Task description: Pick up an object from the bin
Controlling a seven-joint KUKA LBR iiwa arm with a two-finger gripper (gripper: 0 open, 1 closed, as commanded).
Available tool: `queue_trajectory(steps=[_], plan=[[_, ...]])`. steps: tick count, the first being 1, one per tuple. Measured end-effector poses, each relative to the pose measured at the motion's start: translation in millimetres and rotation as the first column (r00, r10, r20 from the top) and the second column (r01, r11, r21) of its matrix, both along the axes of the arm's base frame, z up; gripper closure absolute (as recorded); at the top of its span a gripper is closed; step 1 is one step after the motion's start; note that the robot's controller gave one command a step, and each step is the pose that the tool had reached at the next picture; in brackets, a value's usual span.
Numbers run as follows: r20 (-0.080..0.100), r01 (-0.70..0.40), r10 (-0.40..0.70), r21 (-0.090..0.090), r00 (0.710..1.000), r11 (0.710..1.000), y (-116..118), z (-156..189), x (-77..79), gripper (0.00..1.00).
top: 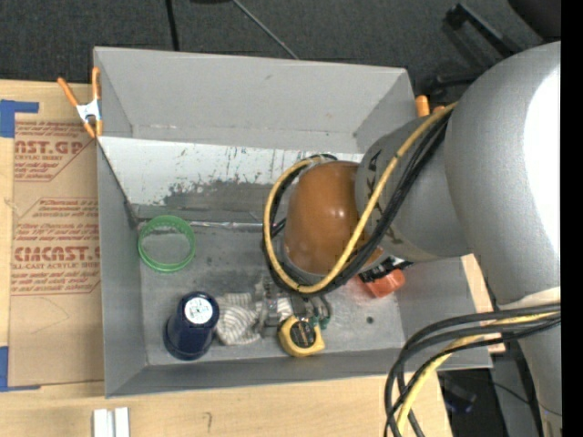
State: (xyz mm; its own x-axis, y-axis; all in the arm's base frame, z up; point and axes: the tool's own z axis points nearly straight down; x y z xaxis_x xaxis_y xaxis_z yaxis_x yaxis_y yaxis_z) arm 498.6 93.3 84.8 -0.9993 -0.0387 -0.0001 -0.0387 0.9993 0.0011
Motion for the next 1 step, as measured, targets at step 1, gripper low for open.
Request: queue_trajectory(steps=[1], plan=[[0.000, 0.000, 0.000, 0.000, 1.000, 1.000, 0.0, 0.0, 0.0, 1.00]])
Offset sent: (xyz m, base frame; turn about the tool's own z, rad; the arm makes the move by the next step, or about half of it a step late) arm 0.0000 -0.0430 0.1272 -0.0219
